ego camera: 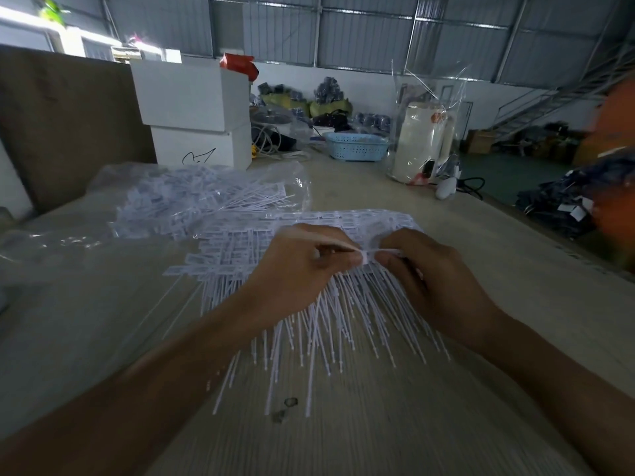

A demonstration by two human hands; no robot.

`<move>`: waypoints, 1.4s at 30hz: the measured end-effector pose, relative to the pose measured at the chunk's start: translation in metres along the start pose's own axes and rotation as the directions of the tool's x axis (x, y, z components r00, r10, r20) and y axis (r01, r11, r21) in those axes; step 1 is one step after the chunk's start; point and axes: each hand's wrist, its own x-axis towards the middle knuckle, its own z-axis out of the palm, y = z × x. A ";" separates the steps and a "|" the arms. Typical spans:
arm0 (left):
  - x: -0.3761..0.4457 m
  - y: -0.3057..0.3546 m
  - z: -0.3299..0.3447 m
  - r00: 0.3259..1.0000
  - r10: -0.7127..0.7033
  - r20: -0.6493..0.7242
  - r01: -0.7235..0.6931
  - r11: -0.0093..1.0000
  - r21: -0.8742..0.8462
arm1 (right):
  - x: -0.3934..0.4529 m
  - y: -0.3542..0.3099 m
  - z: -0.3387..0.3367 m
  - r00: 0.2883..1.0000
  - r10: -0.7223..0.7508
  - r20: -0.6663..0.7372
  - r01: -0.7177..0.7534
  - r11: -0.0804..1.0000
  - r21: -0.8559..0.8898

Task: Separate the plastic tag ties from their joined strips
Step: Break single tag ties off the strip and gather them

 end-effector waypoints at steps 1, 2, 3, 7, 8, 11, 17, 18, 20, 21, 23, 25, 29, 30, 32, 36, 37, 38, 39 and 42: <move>0.000 0.000 0.000 1.000 0.002 -0.015 -0.002 1.000 0.008 | 0.000 -0.001 0.000 1.000 0.027 0.009 -0.028 0.998 0.047; 0.000 0.001 0.000 1.000 -0.001 -0.023 0.002 1.000 0.029 | 0.000 -0.001 0.000 0.998 0.053 0.026 -0.055 0.995 0.084; 0.000 0.000 0.000 1.000 -0.005 -0.026 0.006 0.999 0.049 | 0.000 -0.001 0.000 0.997 0.063 0.037 -0.066 0.993 0.096; 0.001 -0.001 -0.001 0.999 0.023 -0.033 -0.020 0.995 0.094 | 0.003 0.003 0.002 0.996 0.089 0.004 -0.089 0.995 0.049; 0.001 -0.001 0.000 0.999 0.021 -0.042 -0.017 0.994 0.103 | 0.002 0.004 0.004 0.994 0.111 0.007 -0.111 0.992 0.055; 0.003 0.000 0.001 0.998 0.008 -0.063 -0.002 0.995 0.099 | 0.003 0.008 0.010 0.988 0.155 0.008 -0.155 0.987 0.036; -0.001 0.003 -0.001 0.996 0.045 -0.072 -0.039 0.996 0.076 | 0.001 0.044 -0.016 0.822 0.568 -0.037 -0.528 0.786 0.322; -0.001 0.003 -0.001 0.995 0.042 -0.087 -0.035 0.996 0.079 | -0.001 0.043 -0.017 0.825 0.563 0.055 -0.534 0.744 0.402; -0.001 0.003 -0.001 0.994 0.027 -0.103 -0.020 0.998 0.062 | -0.001 0.034 -0.011 0.835 0.501 0.229 -0.546 0.701 0.459; -0.001 0.003 0.000 0.994 0.020 -0.103 -0.014 0.998 0.058 | 0.001 0.028 -0.007 0.843 0.459 0.281 -0.538 0.700 0.470; -0.002 0.002 0.001 0.995 0.017 -0.102 -0.009 0.997 0.075 | 0.005 0.017 -0.003 0.862 0.393 0.321 -0.506 0.705 0.496; -0.002 -0.001 0.001 0.994 0.005 -0.105 0.005 0.996 0.089 | 0.005 0.009 -0.005 0.868 0.353 0.349 -0.492 0.703 0.514; -0.002 -0.004 0.003 0.996 -0.027 -0.091 0.035 0.996 0.084 | 0.006 0.002 -0.011 0.881 0.319 0.349 -0.461 0.745 0.482; -0.002 -0.005 0.004 0.996 -0.028 -0.080 0.034 0.996 0.080 | 0.007 0.000 -0.012 0.891 0.310 0.331 -0.440 0.765 0.470; -0.002 -0.006 0.003 0.999 -0.027 -0.047 0.030 0.997 0.074 | 0.006 -0.002 -0.013 0.912 0.282 0.299 -0.394 0.808 0.438; -0.003 -0.008 0.004 0.998 0.007 0.068 -0.012 0.998 0.069 | 0.004 0.000 -0.012 0.924 0.233 0.304 -0.345 0.851 0.395; -0.004 -0.008 0.005 0.995 0.017 0.095 -0.024 0.997 0.079 | 0.004 0.001 -0.012 0.922 0.220 0.320 -0.338 0.858 0.386; -0.004 -0.008 0.006 0.993 0.025 0.116 -0.036 0.995 0.094 | 0.003 0.002 -0.011 0.921 0.202 0.333 -0.325 0.870 0.370; -0.004 -0.007 0.006 0.992 0.030 0.124 -0.044 0.993 0.109 | 0.003 0.003 -0.010 0.923 0.182 0.340 -0.303 0.887 0.349; -0.003 -0.006 0.003 0.997 0.019 0.075 -0.028 0.993 0.113 | 0.001 0.005 -0.008 0.932 0.161 0.324 -0.261 0.920 0.292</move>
